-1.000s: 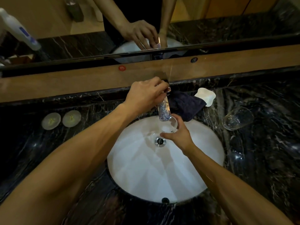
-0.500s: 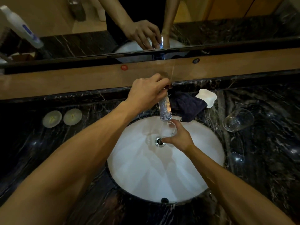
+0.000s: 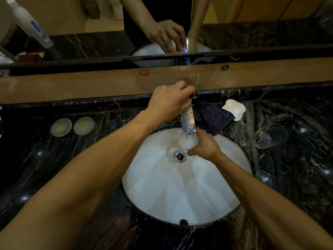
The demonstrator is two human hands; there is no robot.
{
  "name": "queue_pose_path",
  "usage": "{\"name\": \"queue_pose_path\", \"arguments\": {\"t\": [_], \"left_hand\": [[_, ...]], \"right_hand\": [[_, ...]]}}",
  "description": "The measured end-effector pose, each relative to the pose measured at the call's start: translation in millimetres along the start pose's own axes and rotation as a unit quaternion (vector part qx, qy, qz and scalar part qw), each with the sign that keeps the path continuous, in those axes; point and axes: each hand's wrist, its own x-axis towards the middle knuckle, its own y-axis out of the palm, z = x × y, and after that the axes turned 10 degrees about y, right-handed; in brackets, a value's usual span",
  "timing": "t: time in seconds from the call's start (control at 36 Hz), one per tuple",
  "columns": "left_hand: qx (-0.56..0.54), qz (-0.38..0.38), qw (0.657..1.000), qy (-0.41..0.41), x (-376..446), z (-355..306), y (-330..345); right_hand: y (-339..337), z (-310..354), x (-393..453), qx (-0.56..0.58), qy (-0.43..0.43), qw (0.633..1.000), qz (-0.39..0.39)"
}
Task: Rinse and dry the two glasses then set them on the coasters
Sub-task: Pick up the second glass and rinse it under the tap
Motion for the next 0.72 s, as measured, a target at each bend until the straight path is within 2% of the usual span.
{"name": "queue_pose_path", "arguments": {"t": [0.08,0.17,0.22,0.31,0.39,0.44,0.56,0.61,0.72], "left_hand": [[-0.001,-0.003,1.000,-0.001,-0.8,-0.7,0.7],[-0.002,-0.001,1.000,-0.005,-1.3,-0.7,0.7],[-0.005,0.005,1.000,-0.010,-2.2,-0.6,0.7],[-0.006,0.006,1.000,-0.024,-3.2,-2.6,1.5],[-0.025,0.000,0.999,-0.045,-6.6,-3.5,4.3],[-0.065,-0.015,0.995,-0.080,-14.8,-3.8,7.8],[-0.139,-0.040,0.962,-0.230,-49.5,-13.0,20.9],[-0.146,0.010,0.953,-0.266,-76.4,-16.0,34.1],[-0.091,0.176,0.942,-0.270,-157.2,-22.2,58.6]], "right_hand": [[2.5,5.5,-0.9,0.084,-0.002,0.996,0.022],[6.4,9.7,-3.3,0.165,0.006,0.986,-0.008],[8.1,8.1,-3.8,0.165,0.005,0.986,-0.015],[7.3,1.3,-4.3,0.147,0.020,0.988,0.031],[8.3,-2.6,-6.9,0.186,0.025,0.981,0.049],[11.8,-3.0,-7.8,0.214,0.026,0.976,0.028],[14.6,-4.7,-6.9,0.209,0.024,0.977,0.026],[14.6,-6.9,-7.3,0.214,0.027,0.976,0.039],[17.0,-9.6,-10.7,0.223,0.020,0.974,0.023]]}}
